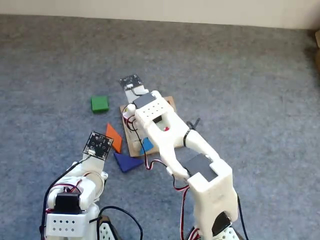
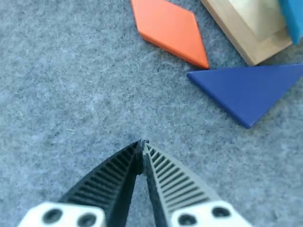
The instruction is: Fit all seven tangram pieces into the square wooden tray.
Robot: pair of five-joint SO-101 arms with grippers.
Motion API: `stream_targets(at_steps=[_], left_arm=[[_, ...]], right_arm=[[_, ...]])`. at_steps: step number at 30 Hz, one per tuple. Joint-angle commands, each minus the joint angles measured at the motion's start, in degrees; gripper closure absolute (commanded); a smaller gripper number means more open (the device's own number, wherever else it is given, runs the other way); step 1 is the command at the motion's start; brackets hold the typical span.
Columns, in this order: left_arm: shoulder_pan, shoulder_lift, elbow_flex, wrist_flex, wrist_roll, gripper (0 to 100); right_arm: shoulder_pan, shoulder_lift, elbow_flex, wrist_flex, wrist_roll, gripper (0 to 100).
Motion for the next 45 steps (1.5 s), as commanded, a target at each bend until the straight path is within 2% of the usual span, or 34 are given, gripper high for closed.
stream_targets(at_steps=[1,5,8,16,22,31,45], left_arm=[[-0.6,-1.5,1.1,0.4,-0.6,99],[-0.6,-1.5,1.1,0.4,-0.6,99],[-0.6,-1.5,1.1,0.4,-0.6,99],[-0.6,-1.5,1.1,0.4,-0.6,99],[-0.6,-1.5,1.1,0.4,-0.6,99],[-0.6,-1.5,1.1,0.4,-0.6,99],[-0.6,-1.5,1.1,0.4,-0.6,99]], right_arm=[[-0.5,-1.4,-1.2,-1.4,0.9,92.5],[-0.4,-1.4,-1.3,-2.7,1.0,92.2],[-0.4,-2.1,-1.3,-2.2,3.9,87.5],[0.3,-12.9,-0.6,1.5,5.6,85.8],[0.7,-15.0,5.2,4.4,5.5,97.6],[1.0,-14.3,16.9,-5.6,5.6,98.1],[5.3,-14.2,17.0,-15.5,5.7,98.1]])
